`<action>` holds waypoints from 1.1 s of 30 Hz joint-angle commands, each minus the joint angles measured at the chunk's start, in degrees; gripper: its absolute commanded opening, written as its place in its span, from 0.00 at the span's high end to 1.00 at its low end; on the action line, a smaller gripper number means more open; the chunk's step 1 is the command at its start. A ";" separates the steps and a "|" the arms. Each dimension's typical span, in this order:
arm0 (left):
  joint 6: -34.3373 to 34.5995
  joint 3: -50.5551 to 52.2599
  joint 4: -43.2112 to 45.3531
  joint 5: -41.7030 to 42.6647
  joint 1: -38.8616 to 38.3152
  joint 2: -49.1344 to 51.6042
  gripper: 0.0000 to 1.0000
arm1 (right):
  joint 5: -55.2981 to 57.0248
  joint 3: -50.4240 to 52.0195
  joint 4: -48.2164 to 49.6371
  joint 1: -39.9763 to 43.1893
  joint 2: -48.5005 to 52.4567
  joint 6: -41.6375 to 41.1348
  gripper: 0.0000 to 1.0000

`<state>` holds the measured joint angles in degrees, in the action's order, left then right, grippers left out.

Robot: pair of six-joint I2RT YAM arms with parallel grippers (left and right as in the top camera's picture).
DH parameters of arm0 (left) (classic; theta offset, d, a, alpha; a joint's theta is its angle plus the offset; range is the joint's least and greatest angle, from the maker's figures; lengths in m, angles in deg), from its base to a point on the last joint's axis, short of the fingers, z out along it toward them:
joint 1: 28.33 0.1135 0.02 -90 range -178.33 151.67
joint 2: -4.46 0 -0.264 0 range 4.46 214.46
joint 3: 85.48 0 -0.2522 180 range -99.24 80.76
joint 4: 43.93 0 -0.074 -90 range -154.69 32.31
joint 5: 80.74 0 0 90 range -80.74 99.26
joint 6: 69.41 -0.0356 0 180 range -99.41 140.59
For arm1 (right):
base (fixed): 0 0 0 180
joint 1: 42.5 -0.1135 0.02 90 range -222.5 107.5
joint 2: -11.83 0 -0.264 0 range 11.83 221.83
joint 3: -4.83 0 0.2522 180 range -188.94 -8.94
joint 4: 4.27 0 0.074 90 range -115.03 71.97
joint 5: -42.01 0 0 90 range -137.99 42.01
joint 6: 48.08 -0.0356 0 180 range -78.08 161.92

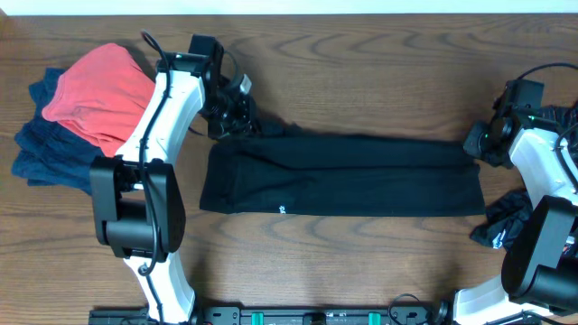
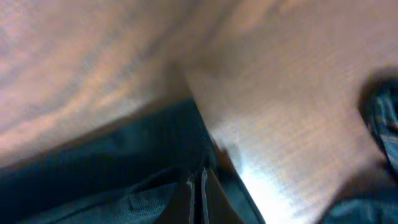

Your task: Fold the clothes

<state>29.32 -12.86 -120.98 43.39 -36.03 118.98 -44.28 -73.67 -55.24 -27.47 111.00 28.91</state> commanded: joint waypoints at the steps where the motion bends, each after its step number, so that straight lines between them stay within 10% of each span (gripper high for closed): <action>1: -1.31 -0.63 -3.58 -0.26 0.13 -1.75 0.94 | 2.69 -0.11 -1.95 0.83 -1.38 -0.26 0.99; 33: -3.10 8.55 -20.11 -11.52 -6.14 -2.45 0.90 | 7.45 -0.11 -12.57 2.32 -1.38 -2.62 0.92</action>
<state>26.37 -5.87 -141.09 34.82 -42.30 117.91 -38.91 -73.64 -67.68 -25.57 110.98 27.05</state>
